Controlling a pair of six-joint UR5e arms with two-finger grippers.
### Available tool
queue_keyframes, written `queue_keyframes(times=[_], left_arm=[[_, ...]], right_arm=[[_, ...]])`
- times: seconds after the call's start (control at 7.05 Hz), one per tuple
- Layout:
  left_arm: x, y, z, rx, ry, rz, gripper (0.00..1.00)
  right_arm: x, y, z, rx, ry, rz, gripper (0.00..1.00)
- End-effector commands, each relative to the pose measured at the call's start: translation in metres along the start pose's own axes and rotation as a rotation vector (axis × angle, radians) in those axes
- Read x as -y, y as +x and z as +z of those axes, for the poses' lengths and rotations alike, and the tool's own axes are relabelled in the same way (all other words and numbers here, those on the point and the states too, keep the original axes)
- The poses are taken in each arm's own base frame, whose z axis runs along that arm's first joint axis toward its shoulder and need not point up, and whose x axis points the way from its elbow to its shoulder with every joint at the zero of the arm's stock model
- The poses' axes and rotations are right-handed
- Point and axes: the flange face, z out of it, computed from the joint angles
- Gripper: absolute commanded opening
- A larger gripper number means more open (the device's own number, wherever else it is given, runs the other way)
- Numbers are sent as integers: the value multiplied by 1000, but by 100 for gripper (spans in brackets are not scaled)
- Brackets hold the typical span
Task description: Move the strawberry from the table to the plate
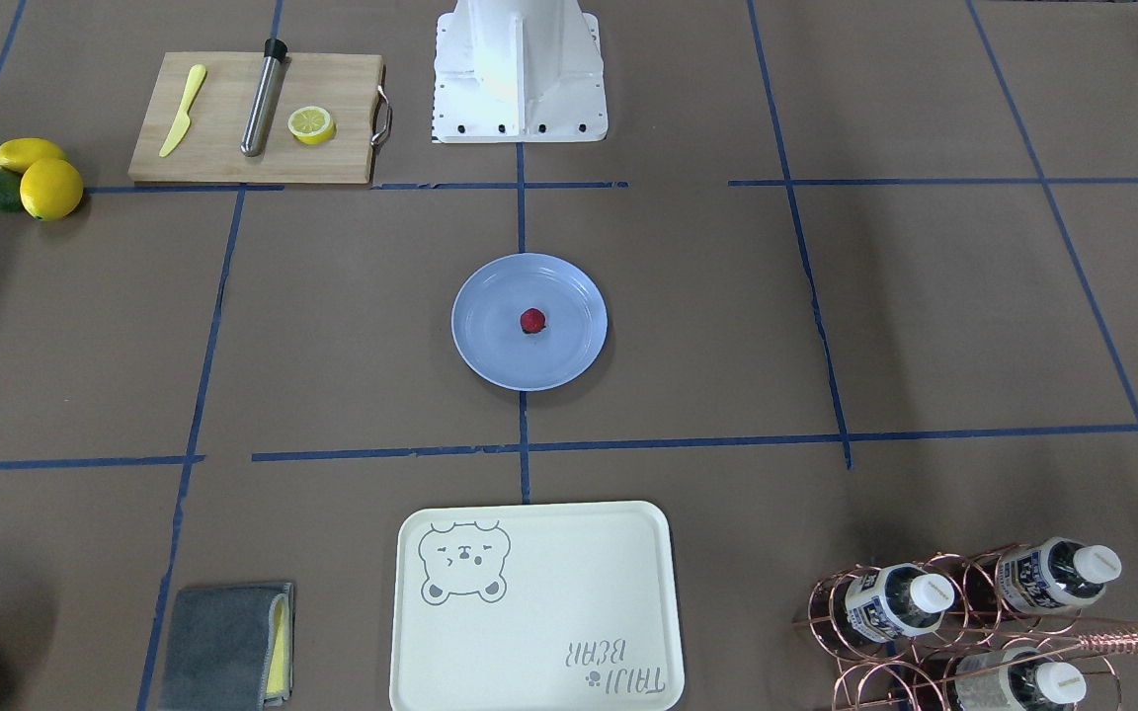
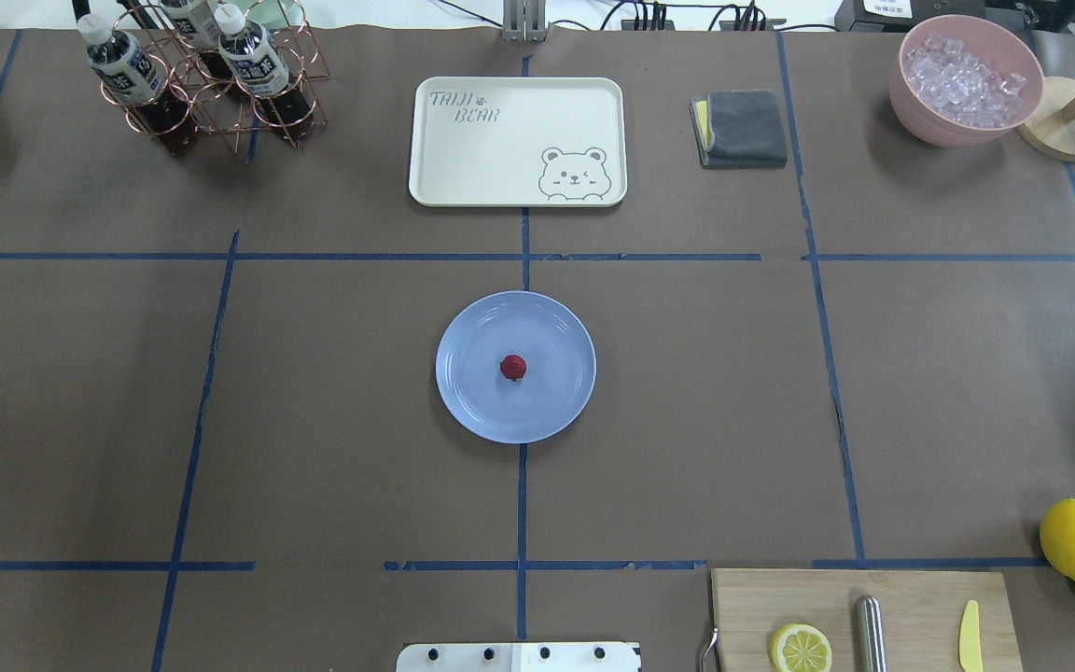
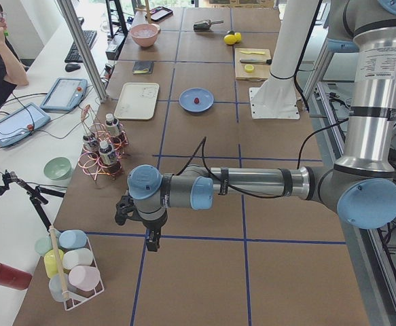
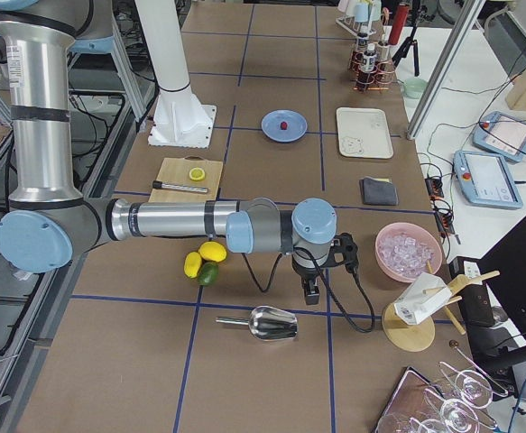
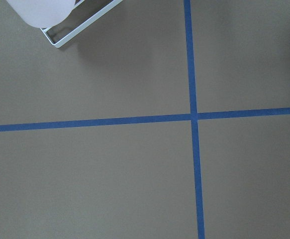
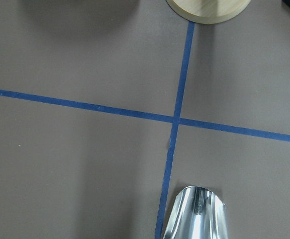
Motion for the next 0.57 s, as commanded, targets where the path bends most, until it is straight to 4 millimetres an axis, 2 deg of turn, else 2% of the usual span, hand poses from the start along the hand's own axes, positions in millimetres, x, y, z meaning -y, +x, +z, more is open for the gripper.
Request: queue_keyframes(times=[0.0, 0.14, 0.28, 0.43], left_arm=[[10, 9, -8, 0, 48, 46, 100], [15, 15, -10, 1, 92, 96, 100], [18, 23, -9, 0, 112, 131, 100], [31, 34, -20, -1, 138, 153, 100]], right_arm=[[7, -23, -8, 4, 19, -36, 100], [18, -52, -6, 8, 16, -96, 100], [32, -75, -19, 15, 43, -142, 100], [51, -95, -23, 13, 52, -181, 100]])
